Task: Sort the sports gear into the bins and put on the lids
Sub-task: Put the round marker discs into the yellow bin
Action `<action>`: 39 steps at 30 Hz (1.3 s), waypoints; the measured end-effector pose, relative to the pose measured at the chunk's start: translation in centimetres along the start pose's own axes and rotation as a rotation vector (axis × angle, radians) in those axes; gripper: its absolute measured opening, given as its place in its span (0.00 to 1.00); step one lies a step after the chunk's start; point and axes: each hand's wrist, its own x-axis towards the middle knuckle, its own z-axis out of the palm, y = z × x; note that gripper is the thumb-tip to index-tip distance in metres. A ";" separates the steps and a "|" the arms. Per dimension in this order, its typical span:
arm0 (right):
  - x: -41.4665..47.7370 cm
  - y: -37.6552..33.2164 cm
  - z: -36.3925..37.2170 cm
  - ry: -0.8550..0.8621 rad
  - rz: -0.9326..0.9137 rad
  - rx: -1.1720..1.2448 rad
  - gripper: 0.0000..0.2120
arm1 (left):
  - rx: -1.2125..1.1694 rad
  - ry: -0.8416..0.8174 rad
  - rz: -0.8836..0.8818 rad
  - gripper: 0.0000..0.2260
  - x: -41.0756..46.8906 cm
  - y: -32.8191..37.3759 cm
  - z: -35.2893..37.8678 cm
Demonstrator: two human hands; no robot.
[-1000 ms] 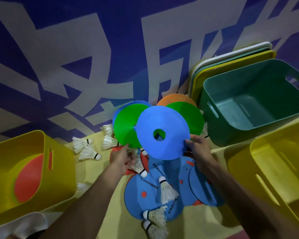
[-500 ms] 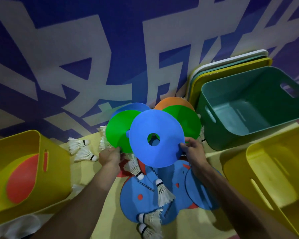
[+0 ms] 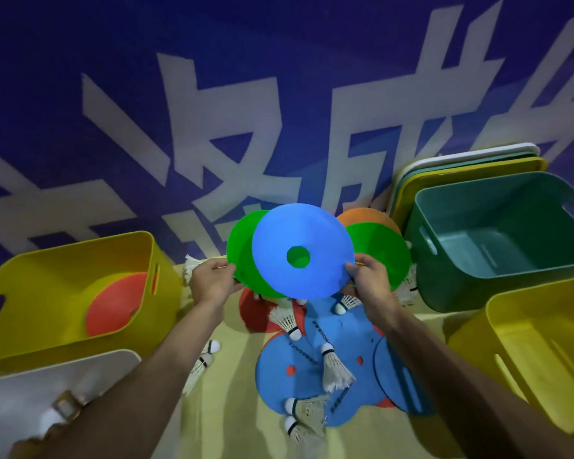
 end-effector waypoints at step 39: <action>-10.1 0.4 29.8 -0.154 -0.091 -0.084 0.13 | -0.068 -0.096 -0.153 0.22 12.4 -3.1 -29.2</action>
